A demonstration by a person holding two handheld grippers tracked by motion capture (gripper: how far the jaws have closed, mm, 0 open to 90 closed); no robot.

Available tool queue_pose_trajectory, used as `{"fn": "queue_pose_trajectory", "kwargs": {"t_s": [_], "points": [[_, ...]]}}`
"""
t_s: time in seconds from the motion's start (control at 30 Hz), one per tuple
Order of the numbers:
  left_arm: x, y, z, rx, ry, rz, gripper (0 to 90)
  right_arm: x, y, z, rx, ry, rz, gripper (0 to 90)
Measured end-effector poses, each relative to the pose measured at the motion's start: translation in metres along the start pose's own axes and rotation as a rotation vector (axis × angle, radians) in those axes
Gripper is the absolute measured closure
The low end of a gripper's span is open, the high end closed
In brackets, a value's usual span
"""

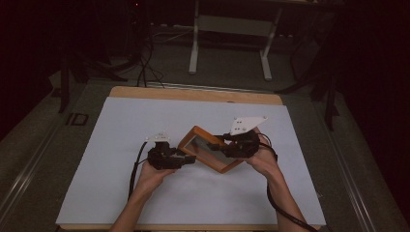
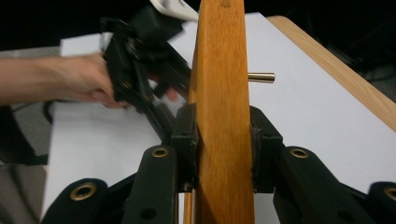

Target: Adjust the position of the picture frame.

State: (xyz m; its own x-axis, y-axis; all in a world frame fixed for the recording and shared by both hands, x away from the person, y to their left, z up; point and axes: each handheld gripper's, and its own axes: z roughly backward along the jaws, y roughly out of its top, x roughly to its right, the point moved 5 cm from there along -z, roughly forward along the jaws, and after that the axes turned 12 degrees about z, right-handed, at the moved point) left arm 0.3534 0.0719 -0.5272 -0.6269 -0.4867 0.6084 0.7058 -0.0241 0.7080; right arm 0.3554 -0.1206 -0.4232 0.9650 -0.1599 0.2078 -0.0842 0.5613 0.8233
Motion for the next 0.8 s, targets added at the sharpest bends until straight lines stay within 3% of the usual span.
{"fn": "queue_pose_trajectory", "kwargs": {"t_s": [0.13, 0.23, 0.5, 0.67, 0.8], "points": [[0.004, -0.001, -0.003, 0.008, -0.094, -0.025, 41.8, -0.003, 0.004, -0.001, 0.031, 0.022, 0.003, 69.5], [0.010, 0.001, -0.001, 0.038, -0.123, -0.058, 43.3, -0.005, 0.004, -0.004, 0.052, 0.046, -0.009, 69.5], [0.014, 0.005, 0.015, 0.041, -0.131, -0.103, 52.0, -0.003, -0.005, -0.003, 0.055, 0.087, -0.039, 68.6], [0.017, 0.010, 0.024, 0.058, -0.132, -0.114, 57.5, -0.001, -0.011, -0.001, 0.014, 0.067, -0.035, 67.5], [0.022, 0.014, 0.027, 0.042, -0.068, -0.144, 57.9, -0.001, -0.020, -0.005, -0.035, 0.074, -0.044, 65.9]]}}
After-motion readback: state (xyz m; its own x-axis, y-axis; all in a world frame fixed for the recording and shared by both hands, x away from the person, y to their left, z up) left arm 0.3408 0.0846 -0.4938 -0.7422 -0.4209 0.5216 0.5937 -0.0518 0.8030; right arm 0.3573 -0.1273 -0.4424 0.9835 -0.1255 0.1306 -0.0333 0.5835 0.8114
